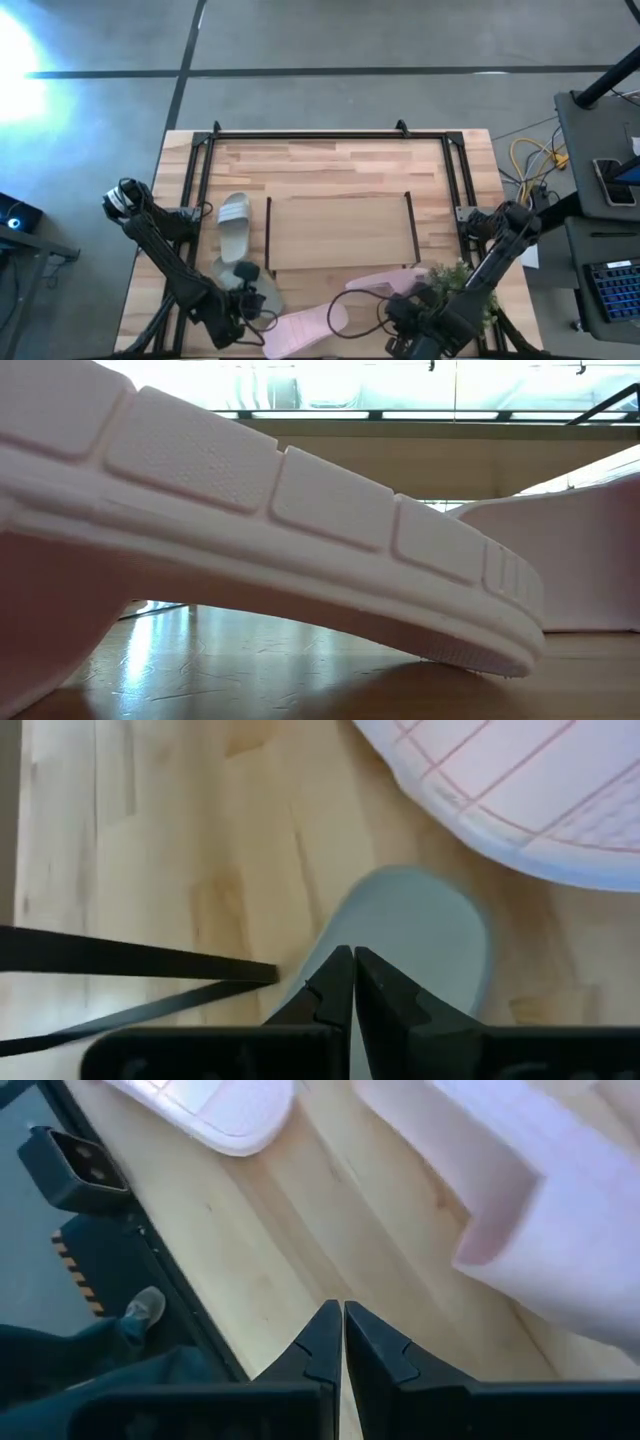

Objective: Pick and place slides into the shelf
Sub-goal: Put the right pink slide on the shelf

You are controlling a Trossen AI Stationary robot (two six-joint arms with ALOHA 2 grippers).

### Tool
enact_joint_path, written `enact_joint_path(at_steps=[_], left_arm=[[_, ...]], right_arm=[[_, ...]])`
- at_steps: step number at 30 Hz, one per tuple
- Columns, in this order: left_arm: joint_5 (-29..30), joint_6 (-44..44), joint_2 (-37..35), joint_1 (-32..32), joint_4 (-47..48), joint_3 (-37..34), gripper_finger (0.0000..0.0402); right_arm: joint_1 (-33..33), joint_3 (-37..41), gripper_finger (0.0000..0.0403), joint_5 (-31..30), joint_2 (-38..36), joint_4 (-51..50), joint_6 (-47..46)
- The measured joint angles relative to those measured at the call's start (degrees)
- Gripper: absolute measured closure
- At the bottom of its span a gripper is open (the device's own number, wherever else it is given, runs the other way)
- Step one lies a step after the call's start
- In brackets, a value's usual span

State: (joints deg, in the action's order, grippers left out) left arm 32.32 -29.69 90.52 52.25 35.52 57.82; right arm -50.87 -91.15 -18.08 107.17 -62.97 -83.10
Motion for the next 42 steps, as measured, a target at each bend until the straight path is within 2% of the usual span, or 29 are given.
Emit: enact_joint_path(at_steps=[8,12,14,16,19,24,27,30,37,42], left_arm=[[-0.4,0.1,-0.2,0.0,1.8,0.0,0.0402],[-0.6,0.0,-0.2,0.3,1.7,0.0,0.0402],[-0.7,-0.2,-0.2,0.7,1.9,0.0,0.0402],[-0.7,-2.1,-0.2,1.2,3.4,0.0,0.0402],[-0.8,-8.5,-0.2,2.2,8.1,0.0,0.0402],[-1.9,-20.8,-0.2,4.7,15.7,0.0,0.0402],[-2.6,-24.9,-0.2,6.2,17.3,0.0,0.0402],[-2.3,-25.5,-0.2,7.4,17.6,0.0,0.0402],[-0.7,-24.9,-0.2,7.8,17.9,0.0,0.0402],[-0.7,-24.4,-0.2,7.8,18.0,0.0,0.0402]], right_arm=[[1.7,0.0,0.0394,-0.1,0.6,1.7,0.3],[3.0,0.0,0.0394,0.0,0.8,2.2,4.0],[4.0,0.0,0.0393,1.2,1.1,2.4,6.2],[5.6,-0.1,0.0386,4.9,1.3,2.4,8.4],[7.9,-0.1,0.0362,10.2,2.0,1.3,9.7],[10.9,-0.4,0.0298,13.2,2.6,-1.3,9.2],[12.0,-1.4,0.0260,14.4,2.6,-1.8,4.2],[12.6,-2.5,0.0243,15.4,2.6,-5.1,-3.5],[12.3,-7.6,0.0261,15.1,4.1,-6.3,-7.9],[12.4,-18.8,0.0272,16.4,11.1,-9.6,-7.5]])
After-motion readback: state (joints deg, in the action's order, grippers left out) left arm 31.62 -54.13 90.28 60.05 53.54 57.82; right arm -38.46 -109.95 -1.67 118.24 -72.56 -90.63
